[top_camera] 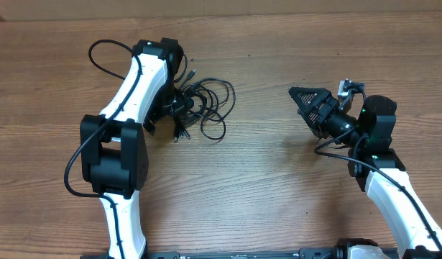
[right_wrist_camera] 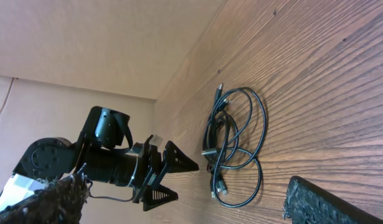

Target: Untangle cables

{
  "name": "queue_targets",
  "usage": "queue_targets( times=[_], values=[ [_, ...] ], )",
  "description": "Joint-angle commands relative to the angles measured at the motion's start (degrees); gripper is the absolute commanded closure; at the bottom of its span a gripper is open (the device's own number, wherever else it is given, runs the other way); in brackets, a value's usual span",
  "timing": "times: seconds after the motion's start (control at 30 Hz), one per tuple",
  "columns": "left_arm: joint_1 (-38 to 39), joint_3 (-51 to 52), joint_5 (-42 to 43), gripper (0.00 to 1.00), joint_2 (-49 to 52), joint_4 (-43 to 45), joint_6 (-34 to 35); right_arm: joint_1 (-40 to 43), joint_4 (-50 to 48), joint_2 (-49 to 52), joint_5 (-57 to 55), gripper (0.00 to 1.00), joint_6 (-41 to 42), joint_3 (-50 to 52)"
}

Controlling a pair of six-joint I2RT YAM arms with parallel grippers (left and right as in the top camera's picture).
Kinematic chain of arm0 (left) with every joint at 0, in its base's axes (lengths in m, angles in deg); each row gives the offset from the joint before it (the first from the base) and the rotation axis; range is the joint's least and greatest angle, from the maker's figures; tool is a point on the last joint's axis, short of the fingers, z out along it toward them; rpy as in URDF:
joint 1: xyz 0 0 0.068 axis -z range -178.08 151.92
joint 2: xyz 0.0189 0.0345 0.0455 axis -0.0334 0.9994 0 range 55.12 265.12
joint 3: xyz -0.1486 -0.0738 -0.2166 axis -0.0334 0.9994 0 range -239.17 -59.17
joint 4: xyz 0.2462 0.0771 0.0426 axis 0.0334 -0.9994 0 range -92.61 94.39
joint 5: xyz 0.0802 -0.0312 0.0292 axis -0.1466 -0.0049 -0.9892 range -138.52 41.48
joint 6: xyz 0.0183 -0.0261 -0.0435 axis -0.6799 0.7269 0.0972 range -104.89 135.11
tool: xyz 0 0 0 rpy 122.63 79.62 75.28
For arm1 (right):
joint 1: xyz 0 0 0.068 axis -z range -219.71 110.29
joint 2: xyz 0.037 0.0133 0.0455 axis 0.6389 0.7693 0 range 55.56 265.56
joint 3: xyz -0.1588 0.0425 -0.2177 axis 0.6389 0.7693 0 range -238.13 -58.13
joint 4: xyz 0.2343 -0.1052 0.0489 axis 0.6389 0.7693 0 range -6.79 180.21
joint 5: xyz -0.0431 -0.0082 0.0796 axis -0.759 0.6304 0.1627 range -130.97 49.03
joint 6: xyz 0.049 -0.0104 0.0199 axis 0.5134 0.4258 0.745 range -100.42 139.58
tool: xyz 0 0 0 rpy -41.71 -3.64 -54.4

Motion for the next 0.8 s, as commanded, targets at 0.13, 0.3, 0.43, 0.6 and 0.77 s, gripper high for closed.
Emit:
queue_targets(
  times=[0.13, 0.3, 0.43, 0.6, 0.77],
  values=[
    [0.26, 0.31, 1.51, 0.00, 0.46, 0.76, -0.85, 0.37, 0.04, -0.04, -0.55, 0.00, -0.46, 0.24],
    [0.26, 0.31, 1.55, 0.00, 0.46, 0.74, -0.85, 0.37, 0.07, -0.04, -0.52, 0.00, -0.44, 0.24],
    [0.26, 0.31, 1.53, 0.00, 0.46, 0.76, -0.85, 0.37, 0.09, -0.04, -0.52, 0.00, -0.44, 0.24],
    [0.28, 0.31, 2.60, 0.00, 0.46, 0.76, -0.85, 0.37, 0.22, -0.04, -0.55, 0.00, -0.44, 0.24],
    [0.26, 0.31, 2.60, 0.01, 0.46, 0.76, -0.85, 0.37, 0.24, -0.04, -0.52, 0.00, -0.44, 0.24]
  ],
)
